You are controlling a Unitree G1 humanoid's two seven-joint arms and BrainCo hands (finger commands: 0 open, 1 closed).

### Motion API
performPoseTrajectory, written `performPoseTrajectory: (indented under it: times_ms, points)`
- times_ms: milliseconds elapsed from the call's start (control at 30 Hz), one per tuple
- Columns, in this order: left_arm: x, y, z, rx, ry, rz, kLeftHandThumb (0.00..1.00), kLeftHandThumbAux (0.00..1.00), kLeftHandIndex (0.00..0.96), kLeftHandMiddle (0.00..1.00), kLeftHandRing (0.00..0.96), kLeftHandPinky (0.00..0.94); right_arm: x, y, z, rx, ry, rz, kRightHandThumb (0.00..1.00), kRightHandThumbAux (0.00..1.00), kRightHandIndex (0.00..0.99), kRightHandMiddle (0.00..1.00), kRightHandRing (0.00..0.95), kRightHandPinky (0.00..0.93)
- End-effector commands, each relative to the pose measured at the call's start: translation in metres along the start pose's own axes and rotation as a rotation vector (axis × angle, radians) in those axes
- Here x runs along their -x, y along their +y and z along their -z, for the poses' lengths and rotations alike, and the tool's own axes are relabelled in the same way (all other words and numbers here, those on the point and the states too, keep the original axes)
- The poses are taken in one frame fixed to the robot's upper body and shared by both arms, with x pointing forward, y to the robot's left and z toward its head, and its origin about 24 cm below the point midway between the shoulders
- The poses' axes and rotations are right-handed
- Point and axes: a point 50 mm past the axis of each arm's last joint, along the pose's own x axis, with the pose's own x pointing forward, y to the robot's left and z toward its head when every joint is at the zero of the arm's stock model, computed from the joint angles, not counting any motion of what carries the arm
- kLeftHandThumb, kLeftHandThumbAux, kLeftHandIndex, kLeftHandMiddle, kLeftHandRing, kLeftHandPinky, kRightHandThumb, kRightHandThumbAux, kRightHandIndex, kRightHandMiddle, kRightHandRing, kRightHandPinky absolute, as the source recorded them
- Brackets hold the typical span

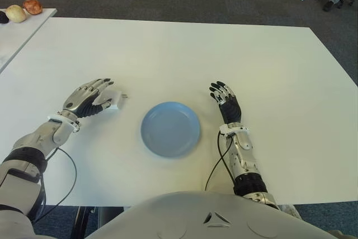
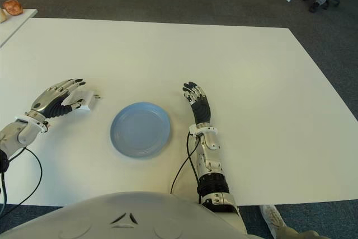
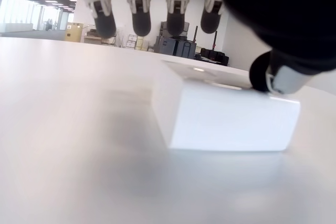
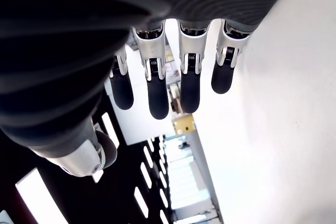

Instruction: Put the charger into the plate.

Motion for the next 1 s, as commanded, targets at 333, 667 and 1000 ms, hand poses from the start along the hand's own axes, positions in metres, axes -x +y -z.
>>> performPoseTrajectory:
  times_ms: [333,667,1000]
  points:
    - [0.005,-0.008,-0.009,0.061,-0.041,0.103,0.176,0.443,0.000,0.000,0.000,0.054,0.015,0.002,0.031,-0.048,0.158,0.061,0.000,0.683,0.202,0.266,0.217,0.176]
    - [0.002,-0.004,-0.012,0.140,-0.049,0.121,0.136,0.464,0.000,0.000,0.000,0.034,0.015,0.003,0.031,-0.047,0.157,0.058,0.000,0.681,0.202,0.261,0.210,0.169]
    - [-0.003,0.003,-0.015,0.214,-0.060,0.124,0.037,0.431,0.000,0.000,0.000,0.004,0.015,0.004,0.031,-0.053,0.152,0.053,0.000,0.681,0.214,0.278,0.223,0.176]
